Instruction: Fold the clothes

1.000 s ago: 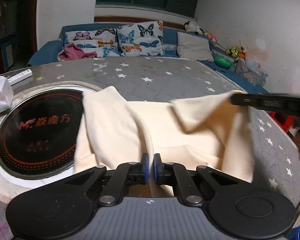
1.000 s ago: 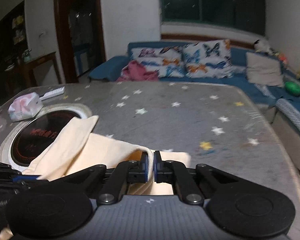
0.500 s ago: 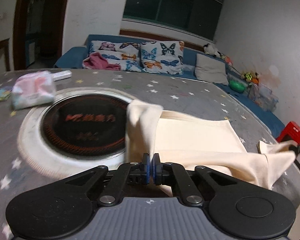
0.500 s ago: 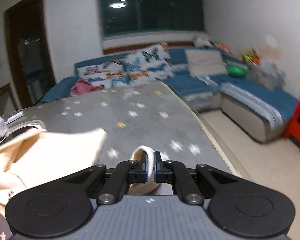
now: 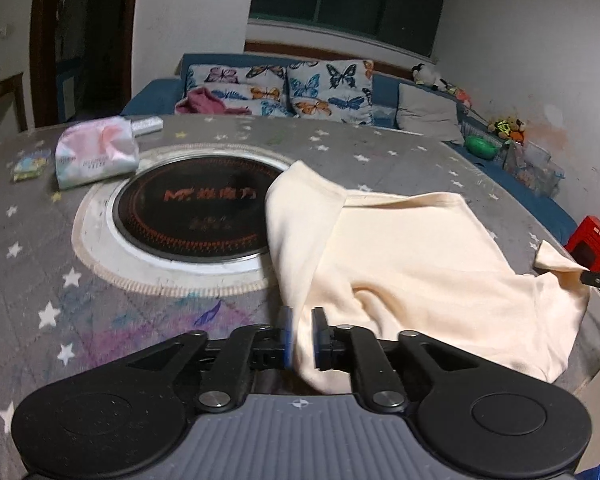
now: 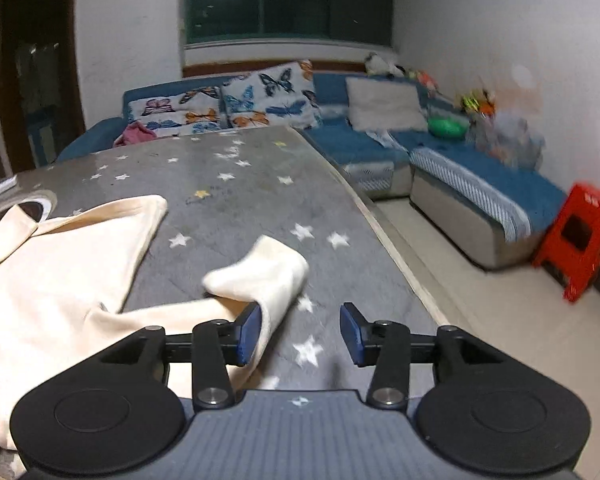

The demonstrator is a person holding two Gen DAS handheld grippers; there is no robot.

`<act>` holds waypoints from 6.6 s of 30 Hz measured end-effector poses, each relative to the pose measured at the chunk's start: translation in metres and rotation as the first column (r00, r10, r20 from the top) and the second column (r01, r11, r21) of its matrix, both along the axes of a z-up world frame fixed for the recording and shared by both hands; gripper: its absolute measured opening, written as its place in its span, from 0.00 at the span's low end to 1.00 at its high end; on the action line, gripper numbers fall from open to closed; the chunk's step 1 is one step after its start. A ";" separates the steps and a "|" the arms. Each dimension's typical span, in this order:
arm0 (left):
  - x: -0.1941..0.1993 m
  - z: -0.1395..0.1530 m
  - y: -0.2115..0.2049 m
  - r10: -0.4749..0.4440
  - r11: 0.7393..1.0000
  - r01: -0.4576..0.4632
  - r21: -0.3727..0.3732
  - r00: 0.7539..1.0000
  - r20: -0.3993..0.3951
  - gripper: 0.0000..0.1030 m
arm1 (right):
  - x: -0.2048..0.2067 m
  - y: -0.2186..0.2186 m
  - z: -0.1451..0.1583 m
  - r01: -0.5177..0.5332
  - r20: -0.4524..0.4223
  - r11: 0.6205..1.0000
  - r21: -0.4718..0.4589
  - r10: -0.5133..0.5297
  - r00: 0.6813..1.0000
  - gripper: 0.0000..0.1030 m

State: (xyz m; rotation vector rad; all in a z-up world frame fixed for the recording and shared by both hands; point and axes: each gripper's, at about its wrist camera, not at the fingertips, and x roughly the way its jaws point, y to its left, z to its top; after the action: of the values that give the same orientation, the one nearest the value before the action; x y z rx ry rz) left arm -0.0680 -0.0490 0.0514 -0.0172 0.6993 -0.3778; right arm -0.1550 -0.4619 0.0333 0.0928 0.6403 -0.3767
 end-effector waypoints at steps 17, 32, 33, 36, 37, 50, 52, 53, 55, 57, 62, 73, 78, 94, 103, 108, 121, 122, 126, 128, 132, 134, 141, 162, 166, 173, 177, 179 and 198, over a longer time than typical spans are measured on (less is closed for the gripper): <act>0.072 -0.015 -0.071 -0.071 0.990 0.066 0.127 0.997 0.039 0.39 | 0.049 0.007 -0.023 -0.076 -0.124 0.987 -0.140 0.058 0.991 0.71; 0.131 -0.039 -0.100 -0.059 0.980 0.050 0.192 0.998 0.037 0.18 | 0.018 -0.048 -0.016 0.179 -0.045 0.975 -0.134 -0.187 0.981 0.75; 0.133 -0.039 -0.098 -0.054 0.981 0.046 0.187 0.998 0.036 0.08 | 0.017 -0.045 -0.014 0.167 -0.037 0.977 -0.132 -0.173 0.984 0.75; 0.136 -0.035 -0.085 -0.010 0.989 0.005 0.151 0.999 0.035 0.03 | 0.018 -0.031 -0.008 0.117 -0.014 0.985 -0.131 -0.119 0.993 0.76; 0.135 -0.031 -0.078 0.009 0.991 -0.014 0.132 0.999 0.041 0.03 | 0.018 -0.025 -0.005 0.094 -0.008 0.987 -0.133 -0.096 0.995 0.76; 0.081 0.018 0.052 0.291 0.956 -0.284 -0.072 0.949 0.124 0.02 | 0.036 0.040 0.002 -0.151 -0.021 0.982 -0.115 0.149 0.989 0.77; 0.076 0.014 0.068 0.323 0.946 -0.317 -0.068 0.940 0.107 0.02 | 0.039 0.047 -0.003 -0.177 -0.042 0.978 -0.110 0.173 0.984 0.77; 0.075 0.009 0.074 0.336 0.941 -0.331 -0.064 0.937 0.093 0.02 | 0.041 0.049 -0.005 -0.185 -0.049 0.977 -0.104 0.181 0.982 0.77; 0.072 0.001 0.082 0.352 0.936 -0.349 -0.050 0.933 0.072 0.02 | 0.042 0.053 -0.008 -0.196 -0.059 0.976 -0.090 0.192 0.980 0.77; 0.069 -0.008 0.089 0.363 0.932 -0.361 -0.036 0.930 0.055 0.02 | 0.042 0.056 -0.010 -0.207 -0.070 0.976 -0.072 0.202 0.977 0.77; 0.051 -0.017 0.101 0.397 0.918 -0.396 -0.031 0.917 0.042 0.02 | 0.039 0.060 -0.014 -0.227 -0.101 0.971 -0.071 0.219 0.970 0.78; 0.005 -0.014 0.129 0.478 0.878 -0.478 -0.029 0.878 0.024 0.02 | 0.032 0.056 -0.017 -0.231 -0.116 0.971 -0.055 0.224 0.968 0.79; -0.003 -0.015 0.135 0.494 0.869 -0.494 -0.012 0.869 0.013 0.03 | 0.028 0.058 -0.017 -0.241 -0.117 0.969 -0.061 0.233 0.965 0.80; 0.008 -0.014 0.120 0.459 0.884 -0.463 0.063 0.886 0.069 0.36 | 0.027 0.057 -0.017 -0.241 -0.116 0.969 -0.058 0.233 0.966 0.82; 0.015 -0.031 0.118 0.484 0.858 -0.486 0.169 0.873 0.054 0.06 | 0.025 0.051 -0.019 -0.229 -0.112 0.972 -0.046 0.223 0.968 0.87; 0.005 -0.031 0.125 0.508 0.839 -0.508 0.198 0.860 0.053 0.05 | 0.025 0.049 -0.020 -0.228 -0.105 0.973 -0.040 0.222 0.969 0.87; -0.006 0.012 0.054 0.213 0.975 -0.218 0.050 0.972 0.096 0.07 | 0.015 0.082 0.010 -0.355 -0.049 0.933 -0.063 0.352 0.935 0.87; -0.005 0.012 0.042 0.172 0.984 -0.176 0.036 0.981 0.093 0.07 | 0.016 0.087 0.010 -0.373 -0.047 0.926 -0.061 0.371 0.928 0.87; 0.004 0.009 -0.003 0.028 1.000 -0.028 -0.009 0.997 0.071 0.07 | 0.020 0.108 0.007 -0.453 -0.052 0.890 -0.049 0.450 0.891 0.85; 0.010 0.004 -0.021 -0.018 1.000 0.019 -0.021 0.998 0.062 0.07 | 0.022 0.119 0.005 -0.491 -0.055 0.870 -0.041 0.488 0.871 0.82; 0.022 -0.011 -0.043 -0.067 0.997 0.067 -0.029 0.998 0.022 0.07 | 0.023 0.136 0.001 -0.559 -0.055 0.829 0.003 0.558 0.828 0.78; 0.024 -0.022 -0.047 -0.065 0.998 0.065 -0.017 0.998 0.001 0.07 | 0.020 0.144 -0.002 -0.592 -0.061 0.806 0.007 0.592 0.804 0.77; 0.014 -0.036 -0.032 -0.052 0.999 0.053 0.009 0.999 -0.012 0.07 | 0.006 0.162 -0.012 -0.667 -0.115 0.745 -0.009 0.662 0.741 0.71; -0.021 -0.016 -0.067 -0.223 0.975 0.223 0.008 0.974 0.041 0.14 | 0.036 0.119 0.001 -0.563 -0.041 0.825 0.043 0.564 0.824 0.71; -0.035 -0.025 -0.084 -0.308 0.951 0.307 0.044 0.951 0.029 0.14 | 0.040 0.110 -0.013 -0.534 -0.082 0.844 0.044 0.536 0.840 0.71; -0.050 -0.034 -0.094 -0.363 0.929 0.357 0.100 0.931 0.039 0.25 | 0.017 0.094 -0.004 -0.494 -0.046 0.868 0.047 0.496 0.867 0.71; -0.051 -0.036 -0.095 -0.370 0.924 0.364 0.116 0.928 0.039 0.25 | 0.011 0.082 -0.014 -0.453 -0.072 0.888 0.074 0.458 0.886 0.71; -0.052 -0.036 -0.094 -0.372 0.923 0.365 0.121 0.927 0.042 0.25 | 0.007 0.074 -0.013 -0.433 -0.060 0.898 0.084 0.438 0.897 0.71; -0.053 -0.037 -0.096 -0.369 0.923 0.361 0.137 0.929 0.041 0.31 | -0.004 -0.059 -0.026 0.091 -0.026 0.995 0.044 -0.090 0.996 0.58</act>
State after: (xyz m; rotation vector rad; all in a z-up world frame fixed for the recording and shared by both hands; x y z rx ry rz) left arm -0.1212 -0.1447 0.0148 0.2498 0.6595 -0.6886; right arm -0.1586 -0.5204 0.0078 0.1612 0.6704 -0.4516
